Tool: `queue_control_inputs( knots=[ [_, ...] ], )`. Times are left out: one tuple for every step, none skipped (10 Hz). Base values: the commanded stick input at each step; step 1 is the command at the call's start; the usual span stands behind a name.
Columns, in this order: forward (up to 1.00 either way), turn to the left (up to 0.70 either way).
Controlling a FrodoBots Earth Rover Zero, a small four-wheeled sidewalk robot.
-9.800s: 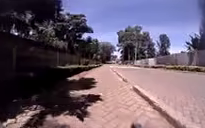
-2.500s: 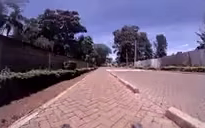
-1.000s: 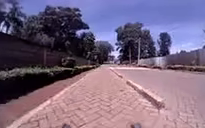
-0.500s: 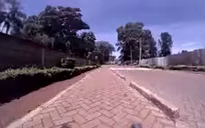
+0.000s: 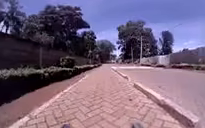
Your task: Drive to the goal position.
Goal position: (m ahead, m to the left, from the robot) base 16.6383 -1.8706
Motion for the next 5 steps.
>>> queue_control_inputs(
  knots=[
    [0.70, 0.00],
    [0.70, 0.00],
    [0.70, 0.00],
    [0.70, 0.00],
    [0.70, 0.00]
  ],
)
